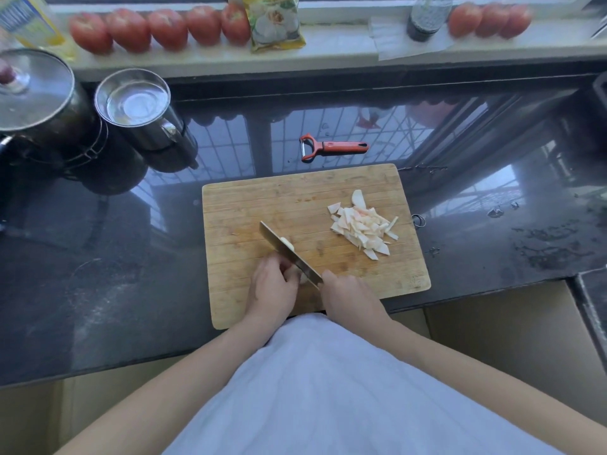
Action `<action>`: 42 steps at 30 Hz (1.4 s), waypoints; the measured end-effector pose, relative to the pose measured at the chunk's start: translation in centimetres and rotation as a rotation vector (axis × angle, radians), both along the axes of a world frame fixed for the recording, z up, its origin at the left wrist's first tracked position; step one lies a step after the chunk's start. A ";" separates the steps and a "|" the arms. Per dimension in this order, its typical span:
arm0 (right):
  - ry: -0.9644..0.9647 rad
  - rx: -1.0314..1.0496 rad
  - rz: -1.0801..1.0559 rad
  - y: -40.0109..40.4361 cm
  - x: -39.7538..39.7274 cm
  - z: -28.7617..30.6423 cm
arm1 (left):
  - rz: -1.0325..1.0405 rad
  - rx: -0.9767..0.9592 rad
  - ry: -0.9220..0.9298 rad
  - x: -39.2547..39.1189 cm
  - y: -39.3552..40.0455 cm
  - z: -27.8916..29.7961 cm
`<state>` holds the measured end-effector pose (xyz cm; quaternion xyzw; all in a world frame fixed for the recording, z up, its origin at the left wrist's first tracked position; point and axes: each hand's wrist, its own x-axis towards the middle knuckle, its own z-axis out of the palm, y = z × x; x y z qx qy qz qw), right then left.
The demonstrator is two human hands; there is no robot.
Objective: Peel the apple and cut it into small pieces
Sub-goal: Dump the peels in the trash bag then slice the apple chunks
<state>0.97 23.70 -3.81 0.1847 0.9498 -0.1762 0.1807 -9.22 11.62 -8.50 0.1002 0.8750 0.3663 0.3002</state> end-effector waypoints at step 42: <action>0.022 -0.276 -0.553 2.8 5.7 2.3 | -0.377 -0.261 0.131 -1.4 0.7 0.2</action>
